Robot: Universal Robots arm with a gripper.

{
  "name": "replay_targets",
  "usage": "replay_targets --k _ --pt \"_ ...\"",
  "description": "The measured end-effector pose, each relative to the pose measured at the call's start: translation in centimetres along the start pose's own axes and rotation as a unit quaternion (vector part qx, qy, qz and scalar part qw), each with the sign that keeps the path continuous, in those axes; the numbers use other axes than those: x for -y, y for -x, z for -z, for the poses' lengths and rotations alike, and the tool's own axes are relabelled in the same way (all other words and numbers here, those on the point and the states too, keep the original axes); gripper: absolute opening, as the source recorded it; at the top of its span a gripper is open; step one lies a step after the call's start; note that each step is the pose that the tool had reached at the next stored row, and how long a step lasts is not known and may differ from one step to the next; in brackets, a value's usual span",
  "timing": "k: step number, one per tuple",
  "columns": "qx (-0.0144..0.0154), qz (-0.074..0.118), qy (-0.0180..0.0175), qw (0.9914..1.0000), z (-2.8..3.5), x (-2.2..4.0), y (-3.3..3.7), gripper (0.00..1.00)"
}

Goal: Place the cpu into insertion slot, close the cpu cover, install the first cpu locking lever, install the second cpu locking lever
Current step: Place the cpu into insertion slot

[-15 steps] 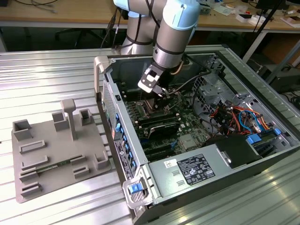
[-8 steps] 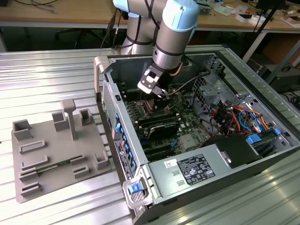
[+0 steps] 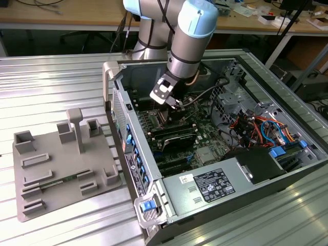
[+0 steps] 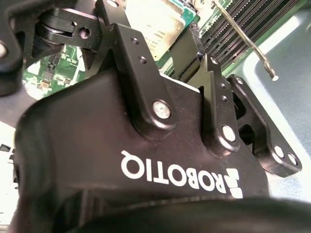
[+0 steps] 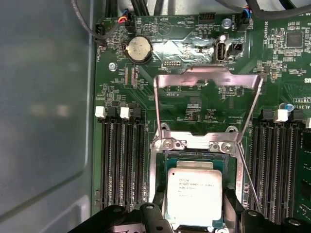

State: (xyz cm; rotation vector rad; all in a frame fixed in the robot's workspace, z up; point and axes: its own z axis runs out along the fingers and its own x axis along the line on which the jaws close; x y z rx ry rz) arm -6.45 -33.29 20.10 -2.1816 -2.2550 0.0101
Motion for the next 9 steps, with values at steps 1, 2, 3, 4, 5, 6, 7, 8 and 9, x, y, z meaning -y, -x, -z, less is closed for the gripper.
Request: replay_targets --k 1,2,3,4,5,6,7,8,9 --pt "-0.0001 -0.001 0.0000 1.00000 0.00 -0.01 0.06 0.55" --pt "-0.0004 -0.002 0.0000 1.00000 -0.01 -0.04 0.13 0.55" --pt "-0.0004 -0.002 0.0001 1.00000 -0.01 -0.06 0.14 0.55" --pt "-0.0001 -0.002 -0.0001 1.00000 0.01 -0.18 0.17 0.55" --pt "-0.0002 -0.002 -0.0001 1.00000 0.01 -0.24 0.17 0.55" --pt "-0.0002 -0.003 0.0000 1.00000 -0.01 -0.26 0.16 0.55" --pt "-0.0003 -0.003 0.0000 0.99999 -0.04 -0.26 0.16 0.55" --pt "-0.0003 -0.004 0.0000 0.99999 -0.06 -0.26 0.16 0.55" --pt "-0.0003 -0.005 0.0000 0.99999 -0.10 -0.26 0.16 0.55"
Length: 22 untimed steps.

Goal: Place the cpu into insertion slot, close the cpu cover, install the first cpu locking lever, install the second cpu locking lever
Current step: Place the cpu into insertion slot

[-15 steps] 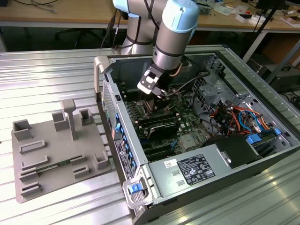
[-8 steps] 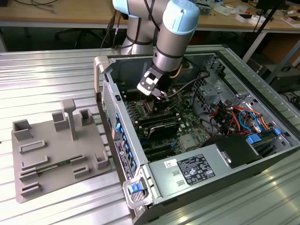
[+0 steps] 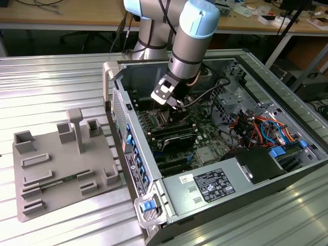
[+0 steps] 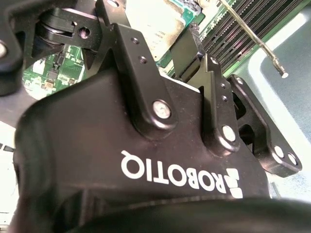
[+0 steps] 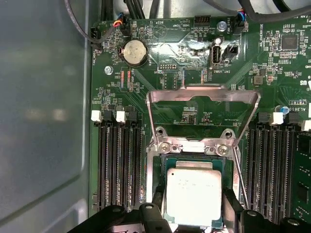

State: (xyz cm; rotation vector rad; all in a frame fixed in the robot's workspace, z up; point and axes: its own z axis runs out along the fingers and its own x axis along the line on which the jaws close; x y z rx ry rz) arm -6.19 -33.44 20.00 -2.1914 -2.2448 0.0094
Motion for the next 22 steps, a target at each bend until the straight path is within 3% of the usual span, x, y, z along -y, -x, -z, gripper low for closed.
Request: replay_targets --k 18,20,22 --pt "0.0000 -0.002 0.0000 1.00000 -0.25 0.00 0.00 0.55" --pt "-0.0002 -0.002 0.0002 1.00000 -0.29 -0.01 -0.01 0.62" --pt "0.0000 -0.002 0.0000 1.00000 -0.26 0.00 0.00 0.62"
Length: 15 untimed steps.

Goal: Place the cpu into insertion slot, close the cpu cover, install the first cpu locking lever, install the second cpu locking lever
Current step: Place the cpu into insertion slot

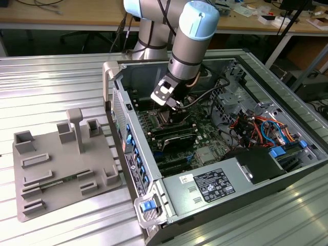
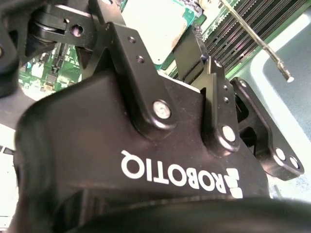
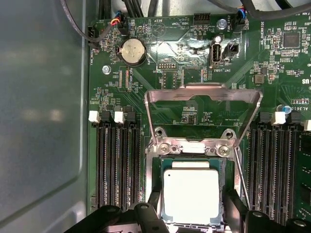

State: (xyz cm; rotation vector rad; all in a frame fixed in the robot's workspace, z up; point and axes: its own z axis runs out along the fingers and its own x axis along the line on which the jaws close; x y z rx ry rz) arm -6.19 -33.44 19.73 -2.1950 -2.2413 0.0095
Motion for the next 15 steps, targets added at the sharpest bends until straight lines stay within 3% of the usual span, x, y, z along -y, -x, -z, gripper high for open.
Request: replay_targets --k 10,15 --pt "-0.0001 -0.002 0.0003 1.00000 0.12 0.31 0.01 0.62" --pt "-0.0001 -0.002 -0.0016 1.00000 0.14 -0.32 0.00 0.62"
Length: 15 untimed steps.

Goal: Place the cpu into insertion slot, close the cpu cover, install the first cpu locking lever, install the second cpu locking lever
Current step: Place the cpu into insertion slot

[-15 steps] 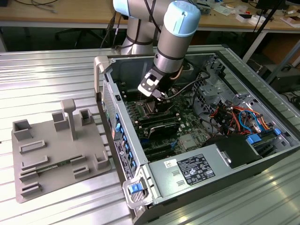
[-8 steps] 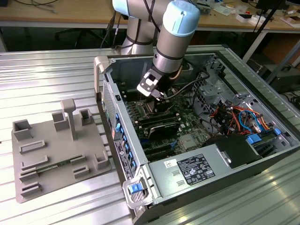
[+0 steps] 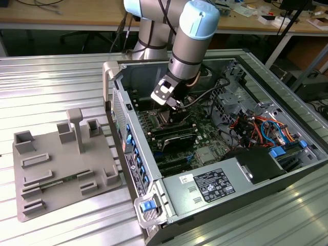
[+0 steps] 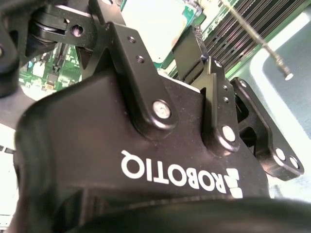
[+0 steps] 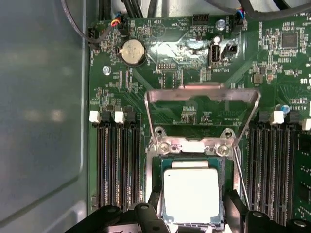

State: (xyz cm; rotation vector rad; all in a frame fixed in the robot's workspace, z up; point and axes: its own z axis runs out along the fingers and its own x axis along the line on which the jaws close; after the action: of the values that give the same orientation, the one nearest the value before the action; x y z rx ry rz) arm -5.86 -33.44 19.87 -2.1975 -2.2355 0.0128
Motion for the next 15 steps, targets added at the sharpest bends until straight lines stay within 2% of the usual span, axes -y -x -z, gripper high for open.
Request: replay_targets --k 8,15 --pt "-0.0008 0.000 -0.0075 0.99997 0.01 -1.72 0.02 0.62" --pt "-0.0019 0.000 -0.0077 0.99997 -0.04 -1.76 0.01 0.62"
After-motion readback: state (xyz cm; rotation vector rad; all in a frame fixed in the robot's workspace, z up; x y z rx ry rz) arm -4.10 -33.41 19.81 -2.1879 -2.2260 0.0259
